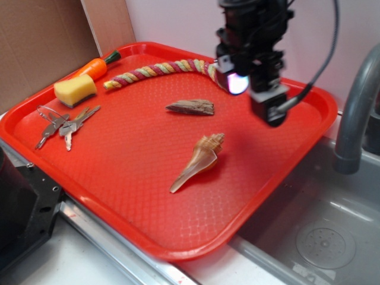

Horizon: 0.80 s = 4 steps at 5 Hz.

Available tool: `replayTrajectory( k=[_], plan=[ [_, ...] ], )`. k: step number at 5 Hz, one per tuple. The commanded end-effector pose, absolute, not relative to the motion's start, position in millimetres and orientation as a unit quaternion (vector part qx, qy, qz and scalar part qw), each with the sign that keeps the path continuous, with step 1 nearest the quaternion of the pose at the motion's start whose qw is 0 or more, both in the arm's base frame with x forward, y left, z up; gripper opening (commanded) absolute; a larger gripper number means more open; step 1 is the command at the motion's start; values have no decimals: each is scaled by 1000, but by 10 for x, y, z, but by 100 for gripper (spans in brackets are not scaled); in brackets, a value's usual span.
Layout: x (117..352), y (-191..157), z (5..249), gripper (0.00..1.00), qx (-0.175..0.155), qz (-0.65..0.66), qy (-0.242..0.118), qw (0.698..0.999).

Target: Grab the shell.

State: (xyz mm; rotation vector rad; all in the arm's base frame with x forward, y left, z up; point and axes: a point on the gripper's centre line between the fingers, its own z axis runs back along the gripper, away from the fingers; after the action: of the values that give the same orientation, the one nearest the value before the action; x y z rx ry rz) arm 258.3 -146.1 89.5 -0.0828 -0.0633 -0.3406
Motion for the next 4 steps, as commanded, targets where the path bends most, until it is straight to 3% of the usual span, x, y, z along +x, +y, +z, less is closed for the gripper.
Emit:
replayTrajectory(
  k=[1,2,3,4],
  plan=[
    [2343,-1455,911,100,-56,-173,-39,983],
    [2094,-1462,724,100,-50,-184,-20,981],
    [2275,-1347,620,100,-62,-192,-30,979],
    [2318,-1291,501,100,-59,-194,-15,979]
  ],
)
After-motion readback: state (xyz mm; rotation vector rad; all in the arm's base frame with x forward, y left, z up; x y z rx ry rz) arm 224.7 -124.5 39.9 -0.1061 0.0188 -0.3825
